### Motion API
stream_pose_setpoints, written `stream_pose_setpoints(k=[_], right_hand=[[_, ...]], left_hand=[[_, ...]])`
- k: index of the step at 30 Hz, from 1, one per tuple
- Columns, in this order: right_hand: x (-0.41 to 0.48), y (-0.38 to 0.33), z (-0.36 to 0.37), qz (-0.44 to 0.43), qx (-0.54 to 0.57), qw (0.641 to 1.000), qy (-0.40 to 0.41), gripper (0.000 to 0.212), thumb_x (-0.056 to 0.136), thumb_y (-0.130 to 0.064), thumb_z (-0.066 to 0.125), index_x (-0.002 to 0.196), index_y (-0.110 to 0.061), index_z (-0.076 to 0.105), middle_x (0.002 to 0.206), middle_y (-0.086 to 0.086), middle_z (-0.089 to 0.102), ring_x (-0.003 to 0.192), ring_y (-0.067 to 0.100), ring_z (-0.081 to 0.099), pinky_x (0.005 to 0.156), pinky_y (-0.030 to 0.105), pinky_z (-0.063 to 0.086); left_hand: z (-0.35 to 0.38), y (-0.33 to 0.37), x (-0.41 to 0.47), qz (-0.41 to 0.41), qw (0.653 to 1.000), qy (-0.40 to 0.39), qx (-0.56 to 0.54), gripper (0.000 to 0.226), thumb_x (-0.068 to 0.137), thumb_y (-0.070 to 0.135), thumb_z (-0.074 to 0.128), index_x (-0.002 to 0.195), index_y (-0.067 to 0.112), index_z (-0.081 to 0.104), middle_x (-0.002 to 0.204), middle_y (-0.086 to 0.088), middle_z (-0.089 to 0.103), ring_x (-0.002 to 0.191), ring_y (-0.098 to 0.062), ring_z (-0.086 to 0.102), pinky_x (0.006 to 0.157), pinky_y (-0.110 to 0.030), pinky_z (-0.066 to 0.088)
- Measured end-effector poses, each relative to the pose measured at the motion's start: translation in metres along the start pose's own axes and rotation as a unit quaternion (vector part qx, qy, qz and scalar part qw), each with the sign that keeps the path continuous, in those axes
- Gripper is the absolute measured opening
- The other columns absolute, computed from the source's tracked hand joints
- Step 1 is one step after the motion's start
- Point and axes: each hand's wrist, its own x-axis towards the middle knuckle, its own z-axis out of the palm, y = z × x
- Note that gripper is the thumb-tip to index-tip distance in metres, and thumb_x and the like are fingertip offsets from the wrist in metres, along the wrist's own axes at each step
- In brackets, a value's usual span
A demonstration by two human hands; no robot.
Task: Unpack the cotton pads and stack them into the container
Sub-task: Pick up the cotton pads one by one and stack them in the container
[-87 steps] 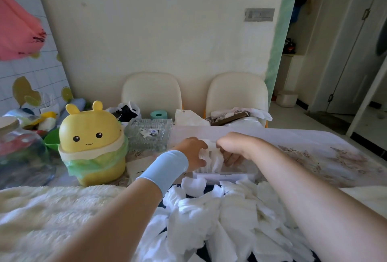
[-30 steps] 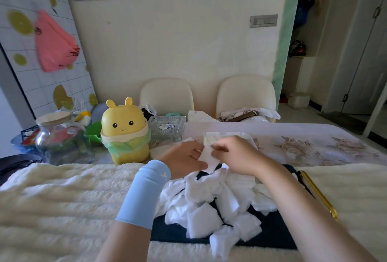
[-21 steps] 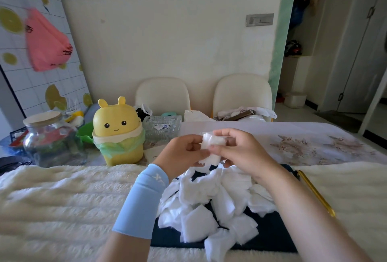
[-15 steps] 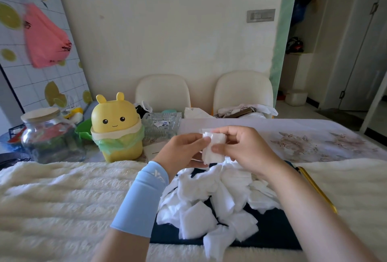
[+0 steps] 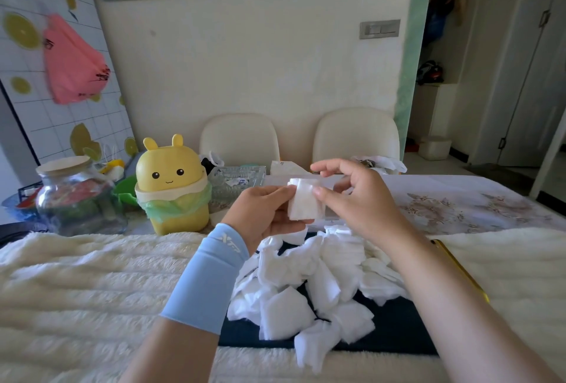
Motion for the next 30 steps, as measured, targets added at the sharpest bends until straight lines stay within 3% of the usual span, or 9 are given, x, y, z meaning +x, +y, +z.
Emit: stream_pose_setpoints(k=[4,7,9,11,16,19,24,27,30], right_hand=[[-0.0005,-0.0024,-0.0018,-0.096,-0.074,0.991,-0.047,0.038,0.083,-0.002,0.072,0.095,-0.038,0.077,0.098,-0.012,0.062,0.065,0.012,0.048,0.066,0.02,0.044],[-0.0002,-0.0022,-0.0029,-0.097,-0.12,0.98,-0.126,0.047,0.082,0.001,0.069,0.104,-0.04,0.077,0.106,-0.021,0.062,0.086,0.011,0.056,0.081,0.03,0.05],[-0.0001,-0.0008,-0.0022,-0.095,-0.153,0.974,-0.136,0.041,0.082,-0.005,0.075,0.103,-0.04,0.078,0.106,-0.022,0.063,0.098,0.009,0.057,0.088,0.035,0.05],[0.0002,-0.0004,-0.002,-0.094,-0.164,0.975,-0.117,0.027,0.082,-0.017,0.081,0.094,-0.04,0.079,0.1,-0.021,0.063,0.096,0.006,0.056,0.088,0.036,0.049],[0.0017,0.0002,-0.0069,-0.074,-0.088,0.993,-0.026,0.013,0.089,-0.023,0.075,0.089,-0.036,0.077,0.084,-0.011,0.064,0.064,0.009,0.053,0.066,0.023,0.045],[0.0016,-0.0018,-0.0077,-0.034,-0.029,0.999,-0.029,0.013,0.091,-0.021,0.072,0.089,-0.034,0.074,0.083,-0.01,0.07,0.067,0.015,0.063,0.071,0.032,0.054],[-0.0012,0.0048,-0.0011,0.004,-0.079,0.995,-0.056,0.022,0.09,-0.021,0.074,0.087,-0.043,0.073,0.078,-0.006,0.072,0.074,0.013,0.068,0.078,0.04,0.058],[-0.003,0.0013,-0.0024,0.018,-0.049,0.998,-0.044,0.027,0.091,-0.013,0.067,0.085,-0.037,0.078,0.077,-0.002,0.074,0.074,0.012,0.071,0.08,0.045,0.059],[-0.0042,-0.0031,-0.0052,0.046,0.018,0.996,-0.069,0.018,0.087,-0.024,0.066,0.089,-0.035,0.08,0.078,0.011,0.074,0.075,0.023,0.071,0.084,0.055,0.058]], left_hand=[[-0.0002,0.0007,-0.0005,0.002,0.999,-0.002,0.051,0.024,0.099,0.02,0.059,0.105,0.0,0.071,0.097,-0.021,0.075,0.083,-0.032,0.075,0.067,-0.032,0.062],[-0.0021,0.0009,-0.0003,-0.012,0.996,-0.012,0.087,0.025,0.098,0.02,0.059,0.106,-0.002,0.071,0.095,-0.02,0.075,0.084,-0.033,0.075,0.067,-0.031,0.062],[-0.0044,0.0002,-0.0002,-0.025,0.995,-0.015,0.096,0.026,0.098,0.019,0.059,0.108,-0.002,0.07,0.096,-0.02,0.075,0.086,-0.033,0.075,0.065,-0.03,0.061],[-0.0064,-0.0001,-0.0003,-0.034,0.995,-0.01,0.089,0.024,0.099,0.018,0.059,0.108,-0.002,0.069,0.097,-0.02,0.075,0.086,-0.033,0.075,0.065,-0.029,0.061],[-0.0078,0.0008,0.0012,-0.017,0.996,0.048,0.069,0.018,0.099,0.015,0.058,0.101,0.001,0.068,0.099,-0.021,0.074,0.081,-0.033,0.075,0.065,-0.032,0.063],[-0.0047,0.0006,0.0008,-0.013,0.997,0.051,0.057,0.018,0.099,0.015,0.057,0.103,0.0,0.068,0.101,-0.023,0.073,0.081,-0.034,0.075,0.065,-0.033,0.063],[-0.0001,0.0026,-0.0008,-0.027,1.0,0.0,-0.003,0.029,0.098,0.023,0.06,0.111,-0.002,0.066,0.102,-0.023,0.073,0.086,-0.034,0.074,0.068,-0.031,0.062],[-0.0012,-0.0005,0.0005,-0.011,1.0,-0.001,0.021,0.021,0.091,0.014,0.069,0.106,0.0,0.07,0.099,-0.017,0.075,0.084,-0.025,0.074,0.069,-0.026,0.06],[-0.0021,-0.0022,0.002,0.005,0.999,0.019,0.037,0.018,0.086,0.006,0.074,0.103,0.003,0.072,0.098,-0.015,0.075,0.087,-0.023,0.073,0.07,-0.027,0.06]])
